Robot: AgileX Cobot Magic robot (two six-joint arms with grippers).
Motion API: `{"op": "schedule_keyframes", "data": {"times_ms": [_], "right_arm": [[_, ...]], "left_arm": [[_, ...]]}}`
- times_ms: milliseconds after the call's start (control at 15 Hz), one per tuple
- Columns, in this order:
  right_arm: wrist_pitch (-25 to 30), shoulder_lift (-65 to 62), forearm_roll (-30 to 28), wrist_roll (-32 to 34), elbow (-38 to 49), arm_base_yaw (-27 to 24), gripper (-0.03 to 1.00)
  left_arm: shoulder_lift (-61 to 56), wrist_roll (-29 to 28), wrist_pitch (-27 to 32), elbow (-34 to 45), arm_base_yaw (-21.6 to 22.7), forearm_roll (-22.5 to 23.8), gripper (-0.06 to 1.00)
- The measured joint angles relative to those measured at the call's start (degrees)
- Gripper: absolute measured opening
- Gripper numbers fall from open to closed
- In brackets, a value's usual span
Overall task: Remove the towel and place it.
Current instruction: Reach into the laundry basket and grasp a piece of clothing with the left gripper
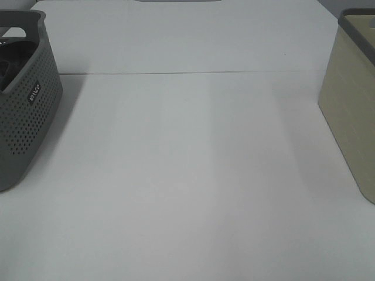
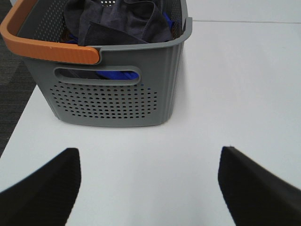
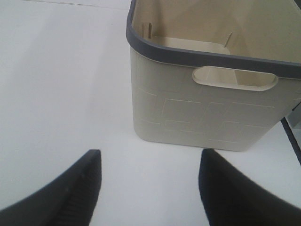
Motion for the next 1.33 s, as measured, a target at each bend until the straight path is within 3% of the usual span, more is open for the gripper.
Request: {"op": "schedule_keyframes", "data": {"times_ms": [133,200,267,1333], "right_arm": [[0.00,0.00,0.00,0.00,0.00,0.00,0.61],[0.00,0.00,0.00,0.00,0.00,0.00,0.61],[0.00,0.00,0.00,0.00,0.00,0.00,0.61],[0.00,0.00,0.00,0.00,0.00,0.00,0.61]], "left_arm": [[0.00,0.00,0.00,0.00,0.00,0.97,0.82],[0.00,0.23,0.00,0.00,0.00,2.01,0.96],[0.00,0.23,0.00,0.00,0.00,2.06,0.98],[0.00,0.46,0.00,0.00,0.00,2.18,0.99]]}}
